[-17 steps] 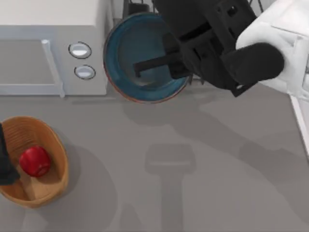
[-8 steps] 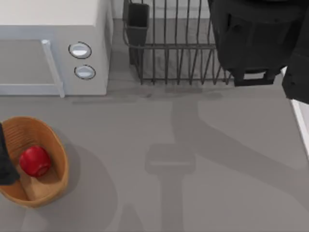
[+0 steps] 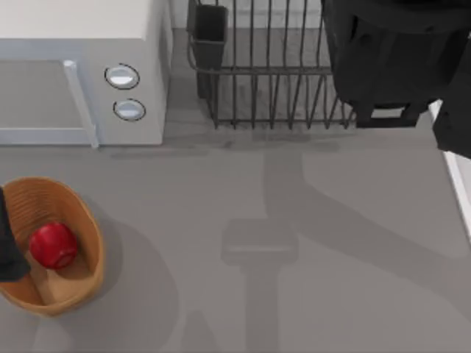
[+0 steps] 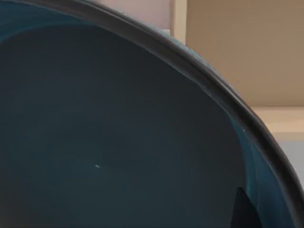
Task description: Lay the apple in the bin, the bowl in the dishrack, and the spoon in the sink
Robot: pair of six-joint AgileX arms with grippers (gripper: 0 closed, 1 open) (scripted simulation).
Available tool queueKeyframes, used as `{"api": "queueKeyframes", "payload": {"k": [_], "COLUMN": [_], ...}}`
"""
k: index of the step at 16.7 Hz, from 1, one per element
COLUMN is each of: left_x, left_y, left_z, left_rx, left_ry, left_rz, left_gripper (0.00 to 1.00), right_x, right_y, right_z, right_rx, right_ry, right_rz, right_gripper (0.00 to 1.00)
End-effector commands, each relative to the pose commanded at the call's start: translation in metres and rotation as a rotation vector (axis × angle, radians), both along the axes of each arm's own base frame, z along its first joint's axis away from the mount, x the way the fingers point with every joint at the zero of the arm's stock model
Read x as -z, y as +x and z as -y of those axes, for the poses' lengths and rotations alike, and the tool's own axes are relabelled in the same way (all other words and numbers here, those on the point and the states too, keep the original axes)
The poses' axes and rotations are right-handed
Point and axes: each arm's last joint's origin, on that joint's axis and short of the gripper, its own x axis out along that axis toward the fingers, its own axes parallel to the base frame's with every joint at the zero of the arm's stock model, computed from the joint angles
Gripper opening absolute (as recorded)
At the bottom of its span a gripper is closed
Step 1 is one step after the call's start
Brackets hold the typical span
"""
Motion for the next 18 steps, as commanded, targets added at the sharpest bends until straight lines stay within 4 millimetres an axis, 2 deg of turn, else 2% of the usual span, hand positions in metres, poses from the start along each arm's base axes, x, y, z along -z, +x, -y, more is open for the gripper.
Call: {"api": "queueKeyframes", "payload": {"k": [3,7,10,12,14,18], "left_x": [0.0,0.0,0.0,0.0,0.0,0.0], "left_y": [0.0,0.0,0.0,0.0,0.0,0.0], "left_z": [0.0,0.0,0.0,0.0,0.0,0.0], "left_rx": [0.0,0.0,0.0,0.0,0.0,0.0], "left_ry": [0.0,0.0,0.0,0.0,0.0,0.0], "left_rz": [0.0,0.0,0.0,0.0,0.0,0.0], "left_gripper": [1.0,1.0,1.0,1.0,1.0,1.0], "right_x": [0.024,0.089,0.144,0.175,0.193,0.197], "right_y": [0.031,0.101,0.153,0.177,0.191,0.194], "right_z": [-0.016,-0.031,-0.021,-0.008,0.002,0.004], "right_rx": [-0.001,-0.001,-0.002,-0.002,-0.002,-0.002], "right_ry": [-0.005,-0.003,0.007,0.004,0.0,0.0], "right_rz": [-0.004,-0.001,0.011,0.008,0.002,0.001], "right_gripper": [0.0,0.0,0.0,0.0,0.0,0.0]}}
